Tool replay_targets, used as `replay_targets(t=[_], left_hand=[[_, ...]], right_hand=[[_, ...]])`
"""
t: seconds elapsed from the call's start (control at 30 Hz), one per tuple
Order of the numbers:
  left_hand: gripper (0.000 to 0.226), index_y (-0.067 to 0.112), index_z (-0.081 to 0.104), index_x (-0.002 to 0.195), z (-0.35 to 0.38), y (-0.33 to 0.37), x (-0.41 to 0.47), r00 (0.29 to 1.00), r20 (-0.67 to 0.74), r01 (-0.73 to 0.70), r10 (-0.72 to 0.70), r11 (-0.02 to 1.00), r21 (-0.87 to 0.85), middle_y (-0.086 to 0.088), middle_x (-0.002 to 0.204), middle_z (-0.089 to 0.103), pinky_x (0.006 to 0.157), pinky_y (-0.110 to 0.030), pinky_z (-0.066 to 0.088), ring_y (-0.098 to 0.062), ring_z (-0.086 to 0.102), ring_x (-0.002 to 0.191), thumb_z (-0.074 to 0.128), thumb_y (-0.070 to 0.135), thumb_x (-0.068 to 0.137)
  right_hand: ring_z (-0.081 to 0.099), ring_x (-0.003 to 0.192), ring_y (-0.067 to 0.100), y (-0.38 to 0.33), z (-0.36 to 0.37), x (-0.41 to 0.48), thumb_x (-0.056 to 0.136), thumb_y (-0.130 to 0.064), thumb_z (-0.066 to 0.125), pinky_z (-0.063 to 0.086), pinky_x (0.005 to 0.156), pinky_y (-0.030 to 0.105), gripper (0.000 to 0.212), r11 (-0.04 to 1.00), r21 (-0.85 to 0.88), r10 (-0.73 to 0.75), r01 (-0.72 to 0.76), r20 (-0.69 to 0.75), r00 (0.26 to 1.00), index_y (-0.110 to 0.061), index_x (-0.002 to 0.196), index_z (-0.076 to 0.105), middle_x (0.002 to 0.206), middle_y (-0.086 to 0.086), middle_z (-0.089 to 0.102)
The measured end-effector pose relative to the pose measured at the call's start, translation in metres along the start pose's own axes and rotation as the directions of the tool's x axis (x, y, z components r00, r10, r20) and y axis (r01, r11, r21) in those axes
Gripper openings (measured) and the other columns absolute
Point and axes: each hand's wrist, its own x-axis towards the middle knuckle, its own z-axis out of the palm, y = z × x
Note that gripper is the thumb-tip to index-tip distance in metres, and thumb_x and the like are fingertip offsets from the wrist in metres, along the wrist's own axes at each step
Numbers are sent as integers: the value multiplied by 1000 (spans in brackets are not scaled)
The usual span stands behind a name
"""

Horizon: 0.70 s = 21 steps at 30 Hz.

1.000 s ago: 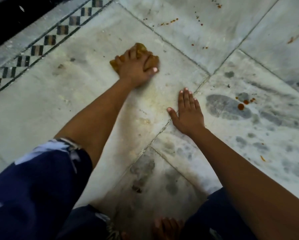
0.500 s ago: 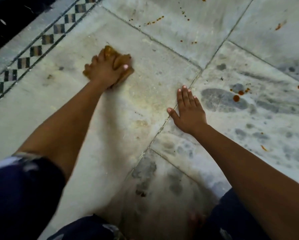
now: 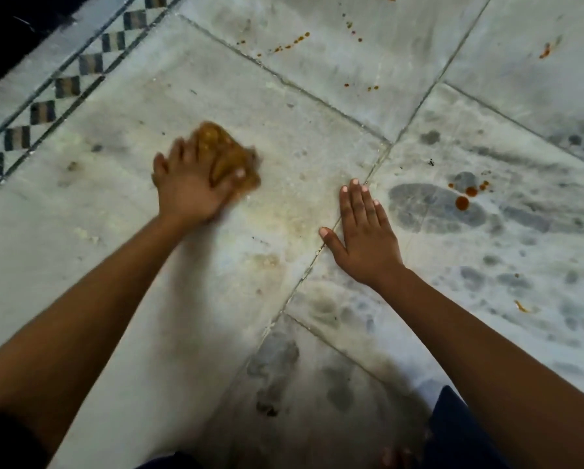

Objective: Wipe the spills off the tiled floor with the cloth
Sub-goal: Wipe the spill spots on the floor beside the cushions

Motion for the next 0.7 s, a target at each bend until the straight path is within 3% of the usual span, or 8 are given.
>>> replay_targets(t=[0.07, 0.17, 0.33, 0.43, 0.5, 0.6, 0.7], left_hand=[[74, 21, 27, 146, -11, 15, 53, 992, 20, 123, -122, 992, -38, -13, 156, 15, 110, -57, 13, -39, 17, 140, 30, 67, 89], [67, 29, 29, 143, -15, 65, 103, 989, 64, 136, -132, 989, -52, -13, 155, 17, 109, -59, 13, -40, 20, 137, 27, 67, 89], [65, 27, 40, 139, 6, 143, 64, 988, 38, -148, 147, 989, 11, -10, 155, 19, 111, -56, 7, -37, 18, 140, 28, 66, 88], [66, 31, 50, 132, 17, 125, -1, 935, -15, -354, 354, 935, -3, -10, 150, 33, 109, -54, 15, -35, 29, 136, 26, 68, 83], [66, 35, 49, 133, 24, 88, -31, 932, -38, -359, 360, 933, 17, -11, 147, 40, 107, -52, 20, -34, 35, 134, 26, 70, 81], [76, 24, 42, 139, 16, 27, -25, 997, -25, -75, 76, 996, 38, -14, 148, 35, 109, -51, 15, -35, 28, 137, 24, 70, 81], [70, 24, 29, 145, -7, 8, 23, 969, 17, 247, -246, 966, -80, -10, 156, 19, 112, -55, 10, -36, 17, 140, 32, 66, 89]], right_hand=[[-21, 138, 12, 0, 1, 0, 80, -64, -5, -14, 112, 28, 86, 1000, 8, -5, 5, -17, 1000, -11, 148, -11, 156, 7, -17], [-24, 136, 11, -1, 1, -1, 80, -63, -6, -14, 112, 28, 86, 1000, -13, -4, 3, -24, 1000, -10, 147, -12, 156, 9, -16], [-17, 143, 21, -5, 3, -2, 81, -61, -6, -10, 114, 32, 86, 997, -59, 38, -40, -48, 998, -6, 146, -12, 156, 14, -15], [-13, 144, 25, -6, 0, -2, 83, -61, -5, -10, 114, 33, 86, 998, -48, 48, -50, -36, 998, -5, 147, -9, 156, 14, -14], [-16, 144, 25, -5, -3, -3, 90, -61, 4, -11, 114, 34, 81, 998, -49, 39, -39, -2, 999, -5, 147, -12, 155, 14, -17], [-20, 143, 24, -5, -5, -2, 96, -55, 15, -11, 115, 35, 78, 997, -59, 50, -48, 36, 998, -5, 146, -16, 154, 14, -22], [-21, 142, 23, -6, -6, -2, 95, -56, 14, -12, 115, 35, 77, 996, -79, 55, -51, 57, 997, -6, 145, -18, 154, 14, -24]])
